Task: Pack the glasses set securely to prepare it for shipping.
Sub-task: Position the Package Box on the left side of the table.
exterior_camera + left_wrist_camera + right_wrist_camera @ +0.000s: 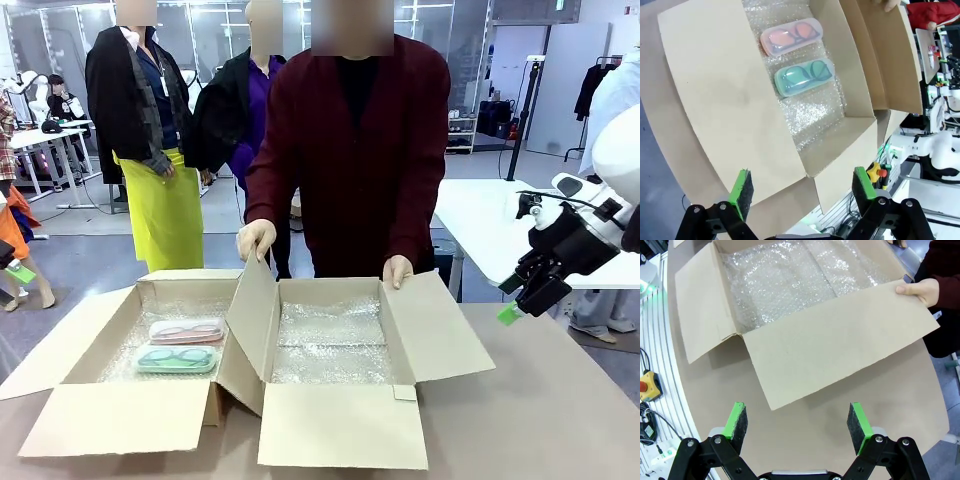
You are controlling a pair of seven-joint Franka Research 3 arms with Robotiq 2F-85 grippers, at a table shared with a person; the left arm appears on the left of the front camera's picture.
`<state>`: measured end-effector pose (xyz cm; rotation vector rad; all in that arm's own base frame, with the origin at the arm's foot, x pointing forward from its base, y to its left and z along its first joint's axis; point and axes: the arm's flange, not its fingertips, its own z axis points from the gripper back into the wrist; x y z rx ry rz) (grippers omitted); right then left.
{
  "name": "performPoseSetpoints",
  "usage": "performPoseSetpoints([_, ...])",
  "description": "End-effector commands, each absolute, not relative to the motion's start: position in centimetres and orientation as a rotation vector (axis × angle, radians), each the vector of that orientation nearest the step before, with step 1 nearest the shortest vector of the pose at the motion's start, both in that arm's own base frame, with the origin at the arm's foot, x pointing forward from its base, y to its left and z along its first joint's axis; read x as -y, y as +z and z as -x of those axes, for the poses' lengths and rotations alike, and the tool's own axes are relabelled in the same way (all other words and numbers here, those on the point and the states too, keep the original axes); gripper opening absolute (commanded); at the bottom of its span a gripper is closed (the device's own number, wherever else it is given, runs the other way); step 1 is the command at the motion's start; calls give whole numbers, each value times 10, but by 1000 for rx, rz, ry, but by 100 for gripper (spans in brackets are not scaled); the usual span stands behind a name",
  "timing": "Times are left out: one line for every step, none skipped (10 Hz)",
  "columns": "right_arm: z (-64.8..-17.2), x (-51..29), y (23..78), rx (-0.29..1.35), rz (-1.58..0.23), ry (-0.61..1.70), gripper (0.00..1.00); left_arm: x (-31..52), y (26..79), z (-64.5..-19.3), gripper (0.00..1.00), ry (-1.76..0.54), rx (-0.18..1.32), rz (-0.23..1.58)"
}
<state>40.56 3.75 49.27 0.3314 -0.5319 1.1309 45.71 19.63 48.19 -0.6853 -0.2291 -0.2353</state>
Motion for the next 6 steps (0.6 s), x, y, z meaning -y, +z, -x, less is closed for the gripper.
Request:
performPoseSetpoints([-405,-38,494,521,-326,1144,100,-197,485,-457,100,-224,231,680])
performPoseSetpoints([-405,-38,494,521,-326,1144,100,-197,485,-457,100,-224,231,680])
performPoseSetpoints([-405,-38,494,521,-326,1144,100,-196,482,-457,100,-235,229,685])
performPoseSetpoints([-405,-38,494,521,-326,1144,100,-186,493,-457,100,-275,235,654])
performPoseSetpoints([-405,-38,494,521,-326,1144,100,-175,504,-454,100,-310,259,655])
performPoseSetpoints([-405,-38,494,521,-326,1144,100,-156,523,-440,100,-350,302,627])
